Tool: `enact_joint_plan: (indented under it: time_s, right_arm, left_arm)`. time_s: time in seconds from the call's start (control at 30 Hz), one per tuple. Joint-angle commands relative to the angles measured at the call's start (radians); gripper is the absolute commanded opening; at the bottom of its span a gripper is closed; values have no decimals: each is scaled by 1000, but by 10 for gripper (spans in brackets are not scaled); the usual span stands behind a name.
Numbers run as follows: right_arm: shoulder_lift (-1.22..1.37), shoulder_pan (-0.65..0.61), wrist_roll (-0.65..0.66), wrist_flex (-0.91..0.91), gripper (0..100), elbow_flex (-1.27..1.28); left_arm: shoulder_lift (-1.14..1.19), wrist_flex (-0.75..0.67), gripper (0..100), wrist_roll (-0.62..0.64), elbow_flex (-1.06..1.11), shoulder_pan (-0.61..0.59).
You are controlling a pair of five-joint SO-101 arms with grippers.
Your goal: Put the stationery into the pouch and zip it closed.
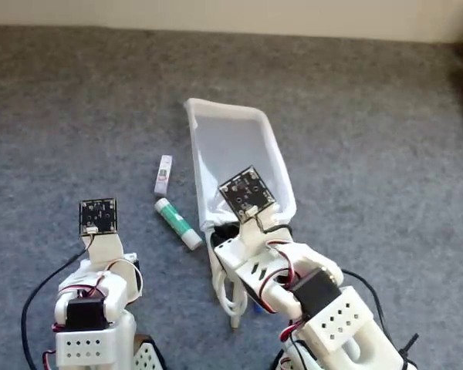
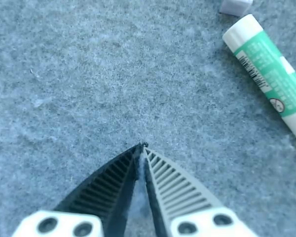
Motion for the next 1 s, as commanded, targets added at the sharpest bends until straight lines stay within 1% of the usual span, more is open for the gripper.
enact_joint_plan:
  time_s: [0.0, 0.13, 0.37, 0.5, 0.57, 0.6, 0.73, 0.77, 0.87, 0.97]
  right_arm:
    - [-35, 16, 14, -25, 5, -12]
    - [-36, 19, 14, -25, 5, -12]
    - [-36, 19, 14, -25, 5, -12]
    - [-36, 19, 14, -25, 5, -16]
    - [-36, 21, 14, -25, 5, -16]
    - [-36, 21, 14, -25, 5, -16]
    - [-38, 21, 14, -25, 5, -16]
    - [-38, 21, 14, -19, 5, -19]
    - [-38, 21, 12, -7, 5, -21]
    - [-38, 21, 12, 1, 5, -21]
  left_arm:
    - [-10, 5, 9, 8, -168, 8]
    - [-10, 3, 7, 9, -294, 16]
    - [-12, -11, 10, 12, -352, 16]
    - [-10, -149, 12, 9, -337, 19]
    - [-7, -198, 34, 6, -332, 71]
    - [-7, -203, 62, 6, -325, 107]
    - [-7, -199, 235, 6, -278, 266]
    - [-7, -203, 261, 6, -266, 302]
    - [-7, -233, 269, 6, -239, 375]
    - [-7, -276, 269, 5, -214, 403]
